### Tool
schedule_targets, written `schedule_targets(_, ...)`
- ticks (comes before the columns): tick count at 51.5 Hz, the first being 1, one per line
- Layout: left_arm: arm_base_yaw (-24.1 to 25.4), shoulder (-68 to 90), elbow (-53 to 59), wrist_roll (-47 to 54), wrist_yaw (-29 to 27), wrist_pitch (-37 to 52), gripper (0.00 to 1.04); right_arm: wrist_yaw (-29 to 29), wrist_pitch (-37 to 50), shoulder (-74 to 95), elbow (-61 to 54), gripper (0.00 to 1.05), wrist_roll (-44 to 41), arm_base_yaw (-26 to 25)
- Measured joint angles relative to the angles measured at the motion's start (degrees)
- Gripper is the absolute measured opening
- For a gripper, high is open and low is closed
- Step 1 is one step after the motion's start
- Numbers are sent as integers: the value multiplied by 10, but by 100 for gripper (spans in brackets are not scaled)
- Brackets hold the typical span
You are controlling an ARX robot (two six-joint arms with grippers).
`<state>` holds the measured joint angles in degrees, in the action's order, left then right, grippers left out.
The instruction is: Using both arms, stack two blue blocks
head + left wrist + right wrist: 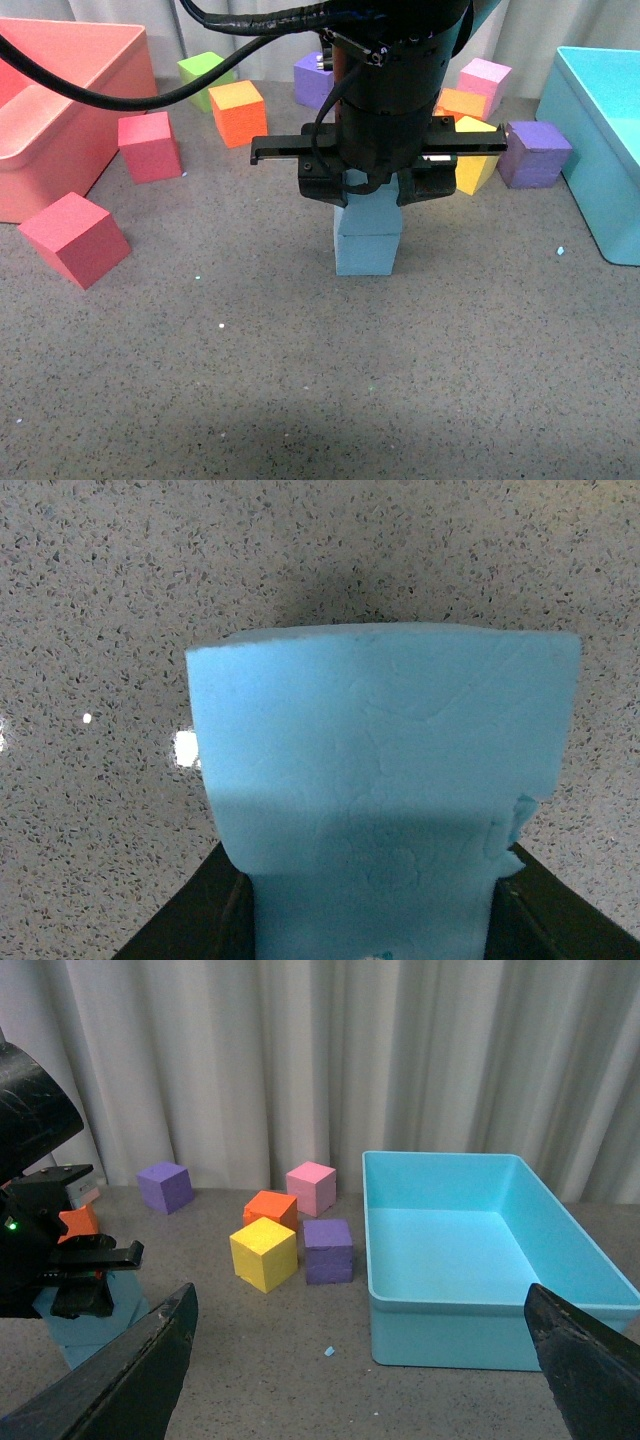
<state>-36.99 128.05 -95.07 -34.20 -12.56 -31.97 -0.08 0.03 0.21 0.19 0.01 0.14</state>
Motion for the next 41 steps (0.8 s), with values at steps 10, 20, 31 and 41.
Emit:
schedule_targets(10,-1,2,-5,-1,-1,-4,55,0,0,0,0,95,0,0)
schedule_targets(20,-2,2,-10,0,-10,-2,89,0,0,0,0,95,0,0)
schedule_targets(31,3,-48,32,3,-7,24,98,0,0,0,0,95,0,0)
schedule_targets(41,10,-124,116,28,-56,124,94,0,0,0,0,95,0,0)
